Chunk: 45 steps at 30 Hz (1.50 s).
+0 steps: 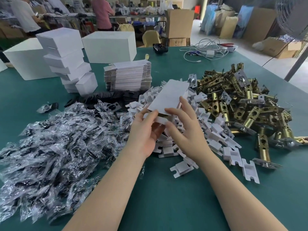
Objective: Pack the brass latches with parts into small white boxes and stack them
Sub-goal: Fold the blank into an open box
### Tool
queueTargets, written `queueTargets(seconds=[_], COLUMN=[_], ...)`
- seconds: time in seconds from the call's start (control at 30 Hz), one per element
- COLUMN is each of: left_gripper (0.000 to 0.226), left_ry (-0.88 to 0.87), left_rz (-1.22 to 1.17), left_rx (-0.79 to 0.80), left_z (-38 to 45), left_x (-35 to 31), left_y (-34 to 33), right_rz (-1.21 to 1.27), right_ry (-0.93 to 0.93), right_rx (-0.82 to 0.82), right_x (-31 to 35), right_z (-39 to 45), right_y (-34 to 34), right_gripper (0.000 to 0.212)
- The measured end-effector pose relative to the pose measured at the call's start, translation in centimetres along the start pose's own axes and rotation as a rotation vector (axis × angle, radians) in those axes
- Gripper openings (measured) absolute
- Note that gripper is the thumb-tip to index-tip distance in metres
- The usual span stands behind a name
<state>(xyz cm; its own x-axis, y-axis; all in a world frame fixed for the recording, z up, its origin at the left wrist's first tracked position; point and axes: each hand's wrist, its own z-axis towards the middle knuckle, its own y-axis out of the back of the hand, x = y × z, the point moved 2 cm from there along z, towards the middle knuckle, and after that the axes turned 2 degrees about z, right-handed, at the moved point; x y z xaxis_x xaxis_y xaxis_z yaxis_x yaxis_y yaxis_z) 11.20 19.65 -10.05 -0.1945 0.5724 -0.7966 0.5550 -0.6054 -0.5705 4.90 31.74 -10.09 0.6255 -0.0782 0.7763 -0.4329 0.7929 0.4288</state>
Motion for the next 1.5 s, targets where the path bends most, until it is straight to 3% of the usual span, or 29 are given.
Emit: queueTargets(seconds=[0.23, 0.33, 0.43, 0.57, 0.7, 0.8, 0.97, 1.2, 1.5], left_gripper=[0.030, 0.043, 0.051, 0.043, 0.033, 0.029, 0.055, 0.049, 0.063], left_ry=[0.090, 0.094, 0.028, -0.020, 0.029, 0.025, 0.053, 0.061, -0.003], left_rz=[-0.127, -0.143, -0.097, -0.016, -0.040, -0.045, -0.080, -0.123, -0.119], left_rx=[0.079, 0.171, 0.228, 0.157, 0.040, 0.041, 0.102, 0.102, 0.083], left_z=[-0.3, -0.4, -0.5, -0.5, -0.5, -0.7, -1.6, -1.8, -1.9], left_x=[0.1, 0.2, 0.0, 0.5, 0.3, 0.6, 1.7, 2.7, 3.1], left_y=[-0.6, -0.6, -0.7, -0.9, -0.9, -1.0, -1.8, -2.1, -2.2], right_rz=[0.068, 0.102, 0.175, 0.461, 0.494, 0.513, 0.549, 0.566, 0.584], right_ry=[0.038, 0.103, 0.043, -0.136, -0.205, -0.274, -0.238, -0.285, -0.284], right_rx=[-0.080, -0.110, -0.154, -0.196, -0.260, -0.297, -0.326, -0.349, -0.264], right_x=[0.3, 0.7, 0.4, 0.6, 0.0, -0.3, 0.4, 0.2, 0.8], right_z=[0.0, -0.1, -0.1, -0.3, 0.0, 0.2, 0.2, 0.2, 0.0], right_y=[0.3, 0.3, 0.2, -0.6, -0.4, -0.2, 0.0, -0.1, 0.3], right_gripper=[0.028, 0.029, 0.030, 0.035, 0.038, 0.042, 0.038, 0.055, 0.039])
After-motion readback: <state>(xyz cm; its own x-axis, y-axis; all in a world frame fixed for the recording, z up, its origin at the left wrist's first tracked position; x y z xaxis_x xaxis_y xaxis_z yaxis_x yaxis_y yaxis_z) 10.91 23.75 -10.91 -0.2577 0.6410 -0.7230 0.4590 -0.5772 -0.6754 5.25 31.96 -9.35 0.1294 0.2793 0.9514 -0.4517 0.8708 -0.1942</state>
